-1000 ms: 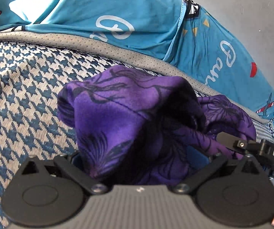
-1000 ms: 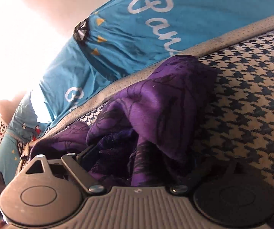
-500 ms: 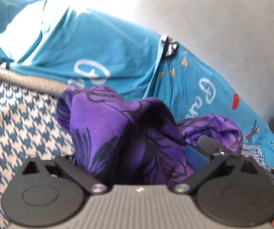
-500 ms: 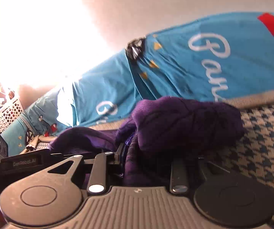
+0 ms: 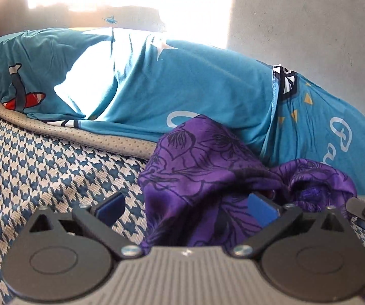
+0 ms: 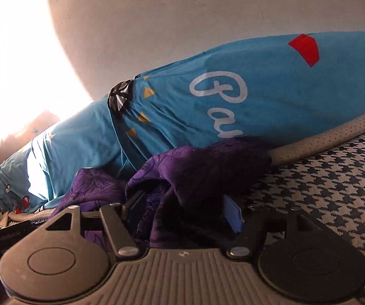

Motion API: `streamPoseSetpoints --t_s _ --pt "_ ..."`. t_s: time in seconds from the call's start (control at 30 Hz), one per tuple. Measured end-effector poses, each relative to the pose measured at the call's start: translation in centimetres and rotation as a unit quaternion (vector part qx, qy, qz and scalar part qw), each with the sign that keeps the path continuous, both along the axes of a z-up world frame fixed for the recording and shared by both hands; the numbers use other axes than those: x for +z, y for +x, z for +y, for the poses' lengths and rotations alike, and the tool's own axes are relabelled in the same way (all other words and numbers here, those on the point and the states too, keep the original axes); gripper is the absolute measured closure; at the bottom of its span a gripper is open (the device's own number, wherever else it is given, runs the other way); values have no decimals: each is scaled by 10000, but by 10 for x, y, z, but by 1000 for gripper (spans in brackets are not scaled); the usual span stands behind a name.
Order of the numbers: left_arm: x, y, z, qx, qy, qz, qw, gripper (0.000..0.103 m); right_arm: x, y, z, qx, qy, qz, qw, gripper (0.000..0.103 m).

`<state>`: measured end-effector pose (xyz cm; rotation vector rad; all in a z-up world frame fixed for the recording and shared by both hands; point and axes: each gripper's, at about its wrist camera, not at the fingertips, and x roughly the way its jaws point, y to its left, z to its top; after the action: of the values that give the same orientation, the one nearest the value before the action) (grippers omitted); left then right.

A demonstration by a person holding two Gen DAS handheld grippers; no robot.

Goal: Fold clothes

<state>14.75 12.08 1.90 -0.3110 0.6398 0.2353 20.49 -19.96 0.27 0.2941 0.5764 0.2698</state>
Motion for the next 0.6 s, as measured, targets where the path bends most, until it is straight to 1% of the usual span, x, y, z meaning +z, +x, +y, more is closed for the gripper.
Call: streamPoseSetpoints --t_s 0.13,0.3,0.4,0.6 --pt "6 -11 -9 -159 25 66 9998 0 8 -9 -10 -51 14 3 10000 37" --pt "8 -40 -22 -408 7 105 9991 0 17 -25 -32 -196 85 67 9997 36" --pt "7 -60 -28 -559 61 168 9983 0 22 -39 -50 -263 -12 81 9996 36" --pt "-1 -99 -33 -662 -173 354 9970 0 29 -70 -95 -476 -224 266 9983 35"
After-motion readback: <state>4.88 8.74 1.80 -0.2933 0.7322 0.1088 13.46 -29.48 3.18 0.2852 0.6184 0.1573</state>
